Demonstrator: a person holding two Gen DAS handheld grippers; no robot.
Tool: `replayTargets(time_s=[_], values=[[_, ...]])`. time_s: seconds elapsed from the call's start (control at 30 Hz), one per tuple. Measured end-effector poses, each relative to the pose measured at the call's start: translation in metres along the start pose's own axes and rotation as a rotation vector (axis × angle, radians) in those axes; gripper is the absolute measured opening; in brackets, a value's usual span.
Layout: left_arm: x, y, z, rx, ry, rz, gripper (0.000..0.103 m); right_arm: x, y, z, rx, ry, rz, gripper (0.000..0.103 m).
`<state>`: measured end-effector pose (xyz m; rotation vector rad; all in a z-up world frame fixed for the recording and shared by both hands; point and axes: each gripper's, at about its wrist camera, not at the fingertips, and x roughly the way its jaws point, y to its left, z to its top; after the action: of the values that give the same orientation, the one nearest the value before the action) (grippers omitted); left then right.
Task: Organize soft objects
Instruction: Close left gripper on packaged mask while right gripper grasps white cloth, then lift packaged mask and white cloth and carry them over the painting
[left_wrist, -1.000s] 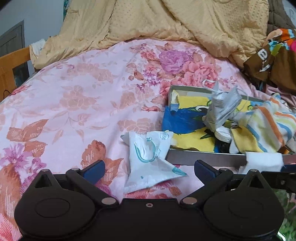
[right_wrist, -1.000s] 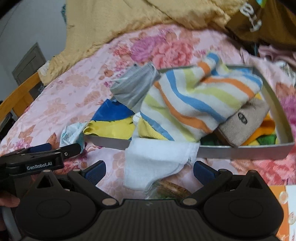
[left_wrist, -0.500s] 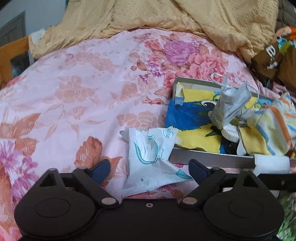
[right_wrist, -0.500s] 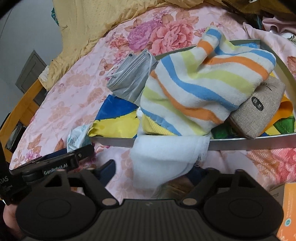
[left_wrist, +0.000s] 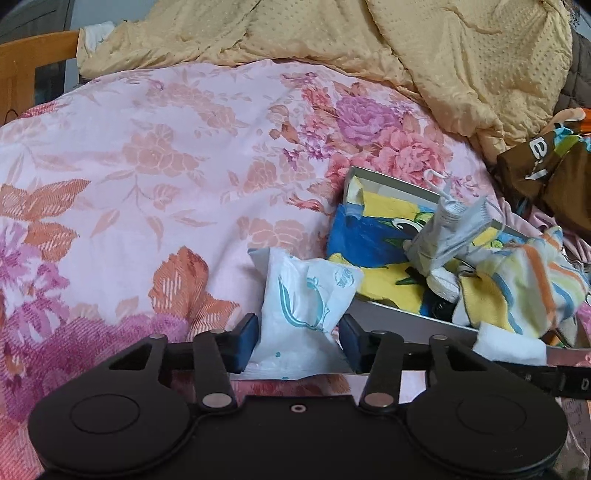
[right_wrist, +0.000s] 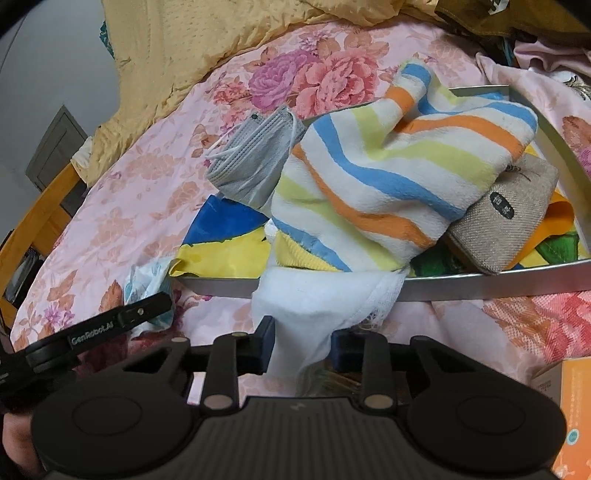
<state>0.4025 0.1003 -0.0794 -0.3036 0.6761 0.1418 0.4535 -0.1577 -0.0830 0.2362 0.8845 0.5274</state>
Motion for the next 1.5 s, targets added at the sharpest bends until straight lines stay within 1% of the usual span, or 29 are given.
replayTargets(time_s=[0.03, 0.07, 0.1, 0.17, 0.27, 0.47, 0.7, 0.87, 0.97, 1.03, 1.13, 1.2, 1.3, 1.37, 1.43, 1.5], values=[[-0.002, -0.001, -0.002, 0.004, 0.003, -0.004, 0.049, -0.002, -0.001, 0.0, 0.003, -0.012, 0.012, 0.019], [-0.004, -0.002, -0.003, 0.009, 0.006, -0.008, 0.048, -0.003, -0.002, -0.001, 0.008, -0.012, 0.033, 0.011], [-0.007, -0.003, -0.006, 0.014, 0.008, -0.012, 0.048, -0.004, -0.002, -0.002, 0.016, -0.015, 0.05, 0.008], [-0.011, -0.006, -0.009, 0.021, 0.01, -0.018, 0.048, -0.005, 0.002, -0.004, 0.003, -0.023, 0.067, 0.006], [-0.019, -0.012, -0.01, 0.03, 0.011, -0.03, 0.048, -0.008, 0.008, -0.008, -0.018, -0.053, 0.096, 0.005], [-0.033, -0.028, -0.01, 0.045, -0.008, -0.059, 0.048, -0.022, 0.017, -0.012, -0.088, -0.159, 0.111, 0.003], [-0.045, -0.047, -0.005, 0.071, -0.022, -0.071, 0.048, -0.04, 0.017, -0.004, -0.107, -0.214, 0.129, 0.003], [-0.05, -0.059, 0.007, 0.086, -0.043, -0.069, 0.048, -0.059, 0.025, 0.008, -0.15, -0.28, 0.172, 0.003], [-0.049, -0.065, 0.021, 0.092, -0.058, -0.068, 0.048, -0.07, 0.029, 0.019, -0.17, -0.343, 0.232, 0.003], [-0.048, -0.07, 0.033, 0.096, -0.074, -0.066, 0.048, -0.075, 0.028, 0.028, -0.174, -0.382, 0.252, 0.003], [-0.042, -0.076, 0.05, 0.11, -0.095, -0.056, 0.048, -0.076, 0.018, 0.042, -0.133, -0.431, 0.319, 0.003], [-0.036, -0.08, 0.058, 0.125, -0.104, -0.049, 0.048, -0.07, 0.008, 0.05, -0.099, -0.448, 0.345, 0.003], [-0.024, -0.082, 0.064, 0.124, -0.107, -0.043, 0.048, -0.058, -0.009, 0.057, -0.054, -0.468, 0.335, 0.003], [-0.013, -0.083, 0.066, 0.11, -0.099, -0.044, 0.048, -0.054, -0.017, 0.058, -0.045, -0.501, 0.305, 0.003], [-0.004, -0.085, 0.064, 0.106, -0.095, -0.043, 0.048, -0.051, -0.023, 0.059, -0.036, -0.531, 0.281, 0.003], [0.006, -0.087, 0.061, 0.106, -0.088, -0.045, 0.048, -0.046, -0.028, 0.062, -0.01, -0.543, 0.279, 0.003]])
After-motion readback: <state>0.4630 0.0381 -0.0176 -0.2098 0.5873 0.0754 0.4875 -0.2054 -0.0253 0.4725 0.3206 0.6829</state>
